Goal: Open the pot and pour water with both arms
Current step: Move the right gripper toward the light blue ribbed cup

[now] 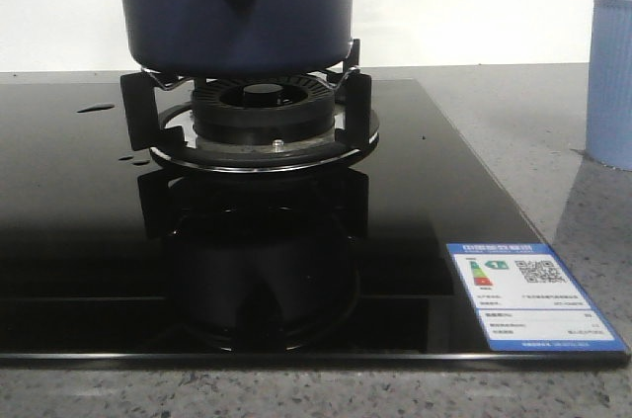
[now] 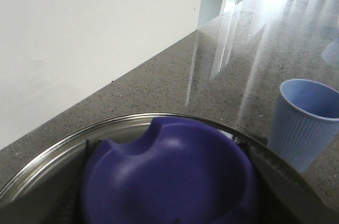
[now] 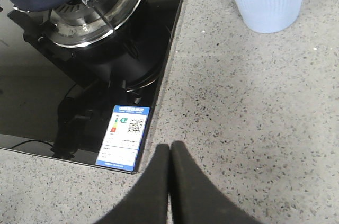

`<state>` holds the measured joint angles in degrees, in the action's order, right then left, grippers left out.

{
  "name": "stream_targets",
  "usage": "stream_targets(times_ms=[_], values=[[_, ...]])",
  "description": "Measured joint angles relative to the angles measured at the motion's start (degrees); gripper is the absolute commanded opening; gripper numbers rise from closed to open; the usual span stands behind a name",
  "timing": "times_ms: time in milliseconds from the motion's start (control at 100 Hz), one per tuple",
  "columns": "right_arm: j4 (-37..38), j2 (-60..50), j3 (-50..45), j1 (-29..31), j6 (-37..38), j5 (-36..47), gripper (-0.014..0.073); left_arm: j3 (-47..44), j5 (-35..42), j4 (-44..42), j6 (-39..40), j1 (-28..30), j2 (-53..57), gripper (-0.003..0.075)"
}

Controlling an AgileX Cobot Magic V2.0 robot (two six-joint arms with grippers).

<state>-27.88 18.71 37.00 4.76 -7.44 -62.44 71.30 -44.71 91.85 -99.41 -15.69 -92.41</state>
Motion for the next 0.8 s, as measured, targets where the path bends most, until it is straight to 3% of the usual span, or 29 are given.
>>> stream_targets(times_ms=[260,510,720,800], values=[[0.0,0.0,0.0,0.0,0.0,0.0,-0.0066,0.4,2.0,1.2,0.1,0.0,1.0,0.0317],[0.0,0.0,0.0,0.0,0.0,2.7,-0.0066,0.4,5.8,1.2,0.5,0.9,8.8,0.0316],[0.0,0.0,0.0,0.0,0.0,9.0,-0.0062,0.6,5.8,-4.5,10.4,3.9,15.4,0.0316],[0.1,0.0,0.0,0.0,-2.0,11.2,-0.0012,0.6,5.8,-9.4,14.1,4.7,17.8,0.0316]])
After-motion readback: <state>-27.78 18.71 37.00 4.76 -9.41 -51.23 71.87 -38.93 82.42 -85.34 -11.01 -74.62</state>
